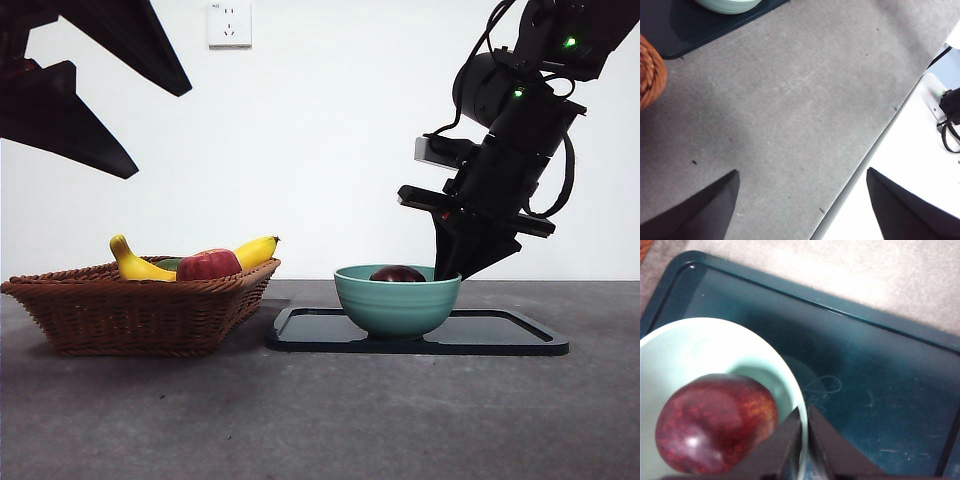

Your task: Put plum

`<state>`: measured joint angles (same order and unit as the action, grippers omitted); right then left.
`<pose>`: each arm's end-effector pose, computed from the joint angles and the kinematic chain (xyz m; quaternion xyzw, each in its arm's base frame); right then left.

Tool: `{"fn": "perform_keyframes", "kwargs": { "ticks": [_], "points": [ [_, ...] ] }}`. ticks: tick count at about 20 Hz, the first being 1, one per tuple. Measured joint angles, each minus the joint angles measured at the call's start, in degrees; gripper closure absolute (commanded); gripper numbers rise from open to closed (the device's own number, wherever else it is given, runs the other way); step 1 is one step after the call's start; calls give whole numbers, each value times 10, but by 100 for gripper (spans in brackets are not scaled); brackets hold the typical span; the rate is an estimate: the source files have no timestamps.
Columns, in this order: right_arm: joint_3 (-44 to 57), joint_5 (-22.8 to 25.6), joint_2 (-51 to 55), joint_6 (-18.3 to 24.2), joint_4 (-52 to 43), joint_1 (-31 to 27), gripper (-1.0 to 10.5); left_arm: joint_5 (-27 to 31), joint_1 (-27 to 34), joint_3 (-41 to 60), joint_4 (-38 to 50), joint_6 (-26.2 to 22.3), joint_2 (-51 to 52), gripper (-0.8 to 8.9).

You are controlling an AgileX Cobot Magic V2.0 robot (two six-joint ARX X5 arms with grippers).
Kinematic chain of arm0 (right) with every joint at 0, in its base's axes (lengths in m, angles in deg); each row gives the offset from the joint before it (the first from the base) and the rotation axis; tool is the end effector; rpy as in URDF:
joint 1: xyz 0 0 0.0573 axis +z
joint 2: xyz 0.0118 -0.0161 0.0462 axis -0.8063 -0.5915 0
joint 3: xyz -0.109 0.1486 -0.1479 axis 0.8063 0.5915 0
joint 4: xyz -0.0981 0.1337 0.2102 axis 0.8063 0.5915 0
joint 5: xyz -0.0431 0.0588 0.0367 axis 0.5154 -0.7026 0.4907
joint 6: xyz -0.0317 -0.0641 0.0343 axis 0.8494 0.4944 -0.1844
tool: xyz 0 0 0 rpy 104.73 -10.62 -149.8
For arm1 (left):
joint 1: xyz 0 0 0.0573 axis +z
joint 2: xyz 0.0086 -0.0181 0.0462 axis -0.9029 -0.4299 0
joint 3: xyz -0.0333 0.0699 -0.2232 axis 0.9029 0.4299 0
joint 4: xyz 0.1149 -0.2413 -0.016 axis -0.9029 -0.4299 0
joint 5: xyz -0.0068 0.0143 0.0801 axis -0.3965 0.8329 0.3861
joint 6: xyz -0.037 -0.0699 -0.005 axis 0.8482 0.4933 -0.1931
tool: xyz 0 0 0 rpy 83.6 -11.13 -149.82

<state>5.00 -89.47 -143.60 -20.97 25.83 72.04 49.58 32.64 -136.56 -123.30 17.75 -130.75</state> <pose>0.3821 0.1403 0.1312 0.0163 0.4723 0.2060 0.8569 0.1951 -0.1577 0.2231 0.0065 0.4279 -0.4508 0.7834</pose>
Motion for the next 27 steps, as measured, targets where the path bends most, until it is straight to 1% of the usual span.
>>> {"fn": "perform_keyframes", "kwargs": {
  "ticks": [2,4,5,9,10,12,14,16,20,24,27],
  "points": [
    [-1,0,0,0,3,0,912,0,0,0,0,0,0,409],
    [-1,0,0,0,3,0,804,0,0,0,0,0,0,409],
    [-1,0,0,0,3,0,776,0,0,0,0,0,0,409],
    [-1,1,0,0,3,0,775,0,0,0,0,0,0,409],
    [-1,10,0,0,3,0,775,0,0,0,0,0,0,409],
    [-1,14,9,0,7,-2,775,0,0,0,0,0,0,409],
    [-1,14,37,0,14,-5,775,0,0,0,0,0,0,409],
    [-1,14,91,0,30,-7,775,0,0,0,1,0,0,409],
    [-4,9,194,2,108,-7,775,0,0,0,5,0,0,409],
    [-4,-36,287,22,207,-7,775,0,0,0,5,0,0,409],
    [-4,-37,341,32,290,2,775,0,0,0,5,0,0,409]
  ]
}}
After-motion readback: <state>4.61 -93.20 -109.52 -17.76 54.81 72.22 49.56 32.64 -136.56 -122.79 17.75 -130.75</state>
